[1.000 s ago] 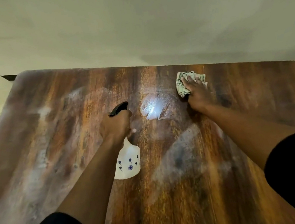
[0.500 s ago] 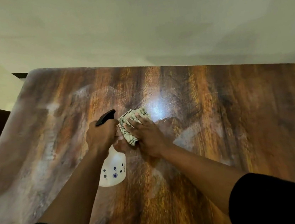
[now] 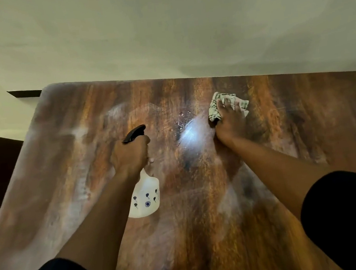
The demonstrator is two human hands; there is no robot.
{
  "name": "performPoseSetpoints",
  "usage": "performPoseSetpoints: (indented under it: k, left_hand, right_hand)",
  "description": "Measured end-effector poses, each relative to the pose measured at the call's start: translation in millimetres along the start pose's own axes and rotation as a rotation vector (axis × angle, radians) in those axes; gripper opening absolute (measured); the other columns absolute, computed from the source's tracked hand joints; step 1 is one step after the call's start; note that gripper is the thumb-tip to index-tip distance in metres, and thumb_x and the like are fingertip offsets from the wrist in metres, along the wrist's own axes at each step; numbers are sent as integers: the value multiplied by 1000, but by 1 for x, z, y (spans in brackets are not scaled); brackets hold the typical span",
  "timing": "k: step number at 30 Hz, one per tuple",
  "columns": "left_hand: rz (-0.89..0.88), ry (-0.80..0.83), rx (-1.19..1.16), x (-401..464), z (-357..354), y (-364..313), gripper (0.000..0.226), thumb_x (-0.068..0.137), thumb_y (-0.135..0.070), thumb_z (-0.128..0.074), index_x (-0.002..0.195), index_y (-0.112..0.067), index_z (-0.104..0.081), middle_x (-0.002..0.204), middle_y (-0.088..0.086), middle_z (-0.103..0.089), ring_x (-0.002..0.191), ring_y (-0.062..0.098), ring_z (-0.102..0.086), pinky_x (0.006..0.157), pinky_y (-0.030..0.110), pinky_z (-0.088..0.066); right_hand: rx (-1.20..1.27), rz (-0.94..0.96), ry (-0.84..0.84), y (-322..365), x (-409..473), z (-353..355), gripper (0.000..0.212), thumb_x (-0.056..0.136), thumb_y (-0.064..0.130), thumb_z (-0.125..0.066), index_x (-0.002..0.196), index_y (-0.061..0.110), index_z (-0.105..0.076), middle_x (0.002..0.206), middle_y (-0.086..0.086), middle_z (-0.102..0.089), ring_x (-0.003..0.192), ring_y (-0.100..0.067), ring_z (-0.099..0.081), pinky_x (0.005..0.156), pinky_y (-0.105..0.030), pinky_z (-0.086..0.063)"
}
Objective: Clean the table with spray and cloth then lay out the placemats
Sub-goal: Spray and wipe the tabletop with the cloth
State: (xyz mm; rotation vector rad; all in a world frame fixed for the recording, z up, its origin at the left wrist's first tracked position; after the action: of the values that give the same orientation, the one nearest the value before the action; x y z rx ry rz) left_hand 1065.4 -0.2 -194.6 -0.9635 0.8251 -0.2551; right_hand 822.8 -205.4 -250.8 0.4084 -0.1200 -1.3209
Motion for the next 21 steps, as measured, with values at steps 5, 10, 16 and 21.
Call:
performPoseSetpoints:
  k: [5,10,16,21]
  left_hand:
    - [4,-12,33,26,29,-3,30,91,-20,-67,117,-30,-77,75,9,-64,56,26,-73,52,26,-50]
    - [51,-65,20,47,60,-2,29,78,-27,-72,100,-11,-82,72,8,-75,58,32,-79,68,37,-56]
    - [52,-127,-47,67,89,-4,32,72,-28,-64,93,-10,-80,67,12,-75,61,30,-80,61,33,-55]
    - [29,-52,-5,76,95,-10,23,71,-33,-67,89,-25,-78,69,10,-74,64,32,-81,58,31,-51]
  right_hand:
    - [20,12,42,74,-8,-21,69,103,17,-45,163,31,-13,171,2,-10,158,-27,1,126,-41,-5]
    - [12,341,161,199,-21,-70,73,100,33,-56,163,27,-19,170,-4,-14,157,-33,-4,126,-45,-12]
    - [47,719,317,279,-69,-124,50,98,33,-54,147,23,-51,165,-5,-32,155,-35,-18,125,-50,-17]
    - [-11,743,268,256,-29,-103,66,99,37,-50,160,27,-26,169,1,-19,157,-30,-12,126,-53,-13]
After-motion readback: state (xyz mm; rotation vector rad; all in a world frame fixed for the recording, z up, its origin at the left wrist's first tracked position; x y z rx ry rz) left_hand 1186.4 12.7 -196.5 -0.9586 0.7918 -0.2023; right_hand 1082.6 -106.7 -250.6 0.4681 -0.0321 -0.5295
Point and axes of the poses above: each hand's wrist, its own x-axis towards the middle knuckle, its own z-axis out of the back of the hand, y = z × x, the point moved 6 cm from there along x, towards the middle knuckle
